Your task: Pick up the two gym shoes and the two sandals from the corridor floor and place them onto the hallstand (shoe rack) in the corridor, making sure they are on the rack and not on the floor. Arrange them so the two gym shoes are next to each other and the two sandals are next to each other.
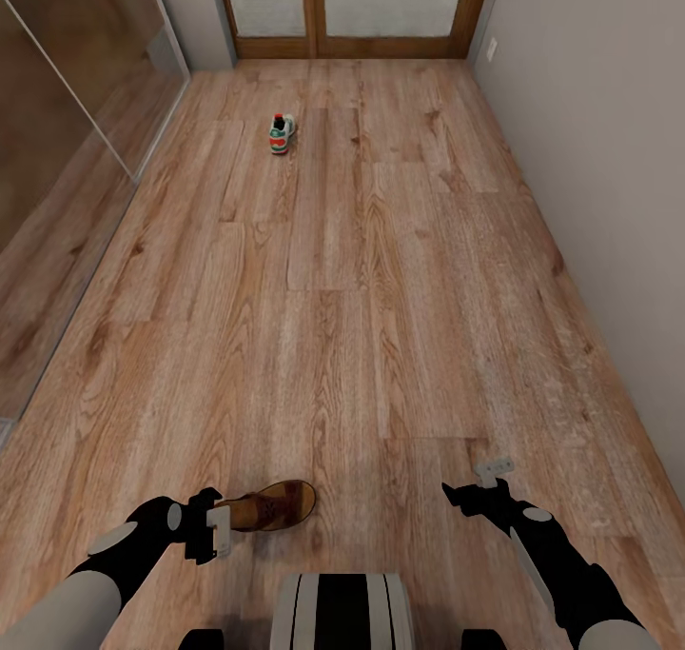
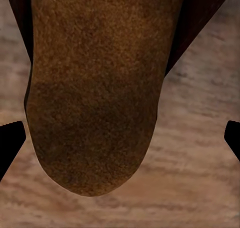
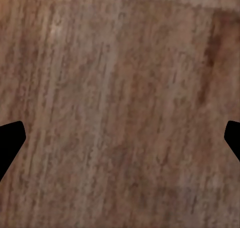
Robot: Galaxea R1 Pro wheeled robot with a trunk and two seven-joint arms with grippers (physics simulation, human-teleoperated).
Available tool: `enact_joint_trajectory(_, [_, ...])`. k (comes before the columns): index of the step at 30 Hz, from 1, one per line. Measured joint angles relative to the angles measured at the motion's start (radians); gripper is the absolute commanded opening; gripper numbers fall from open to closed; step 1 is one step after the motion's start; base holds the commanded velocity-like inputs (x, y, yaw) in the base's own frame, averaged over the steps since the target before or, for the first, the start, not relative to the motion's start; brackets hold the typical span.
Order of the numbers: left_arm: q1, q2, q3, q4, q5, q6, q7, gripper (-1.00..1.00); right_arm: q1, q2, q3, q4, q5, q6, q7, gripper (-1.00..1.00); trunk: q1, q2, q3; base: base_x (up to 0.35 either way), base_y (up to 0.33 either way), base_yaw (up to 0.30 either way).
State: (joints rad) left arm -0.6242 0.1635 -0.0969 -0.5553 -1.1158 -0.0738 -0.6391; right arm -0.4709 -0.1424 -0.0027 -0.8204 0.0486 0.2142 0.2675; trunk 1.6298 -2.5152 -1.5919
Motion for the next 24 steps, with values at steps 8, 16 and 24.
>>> enact_joint_trajectory(8, [0.000, 0.000, 0.000, 0.000, 0.000, 0.000, 0.000, 1.00, 0.000, 0.000, 0.000, 0.000, 0.000, 0.000, 0.000, 1.00, 0.003, -0.001, -0.023, 0.000, 0.000, 0.000])
enact_joint_trajectory(16, [0.000, 0.000, 0.000, 0.000, -0.001, 0.001, 0.000, 1.00, 0.000, 0.000, 0.000, 0.000, 0.000, 0.000, 0.000, 1.00, 0.003, -0.001, -0.023, 0.000, 0.000, 0.000])
enact_joint_trajectory(24, [-0.001, 0.000, 0.000, 0.001, -0.001, 0.002, 0.000, 1.00, 0.000, 0.000, 0.000, 0.000, 0.000, 0.000, 0.000, 1.00, 0.003, -0.001, -0.023, 0.000, 0.000, 0.000])
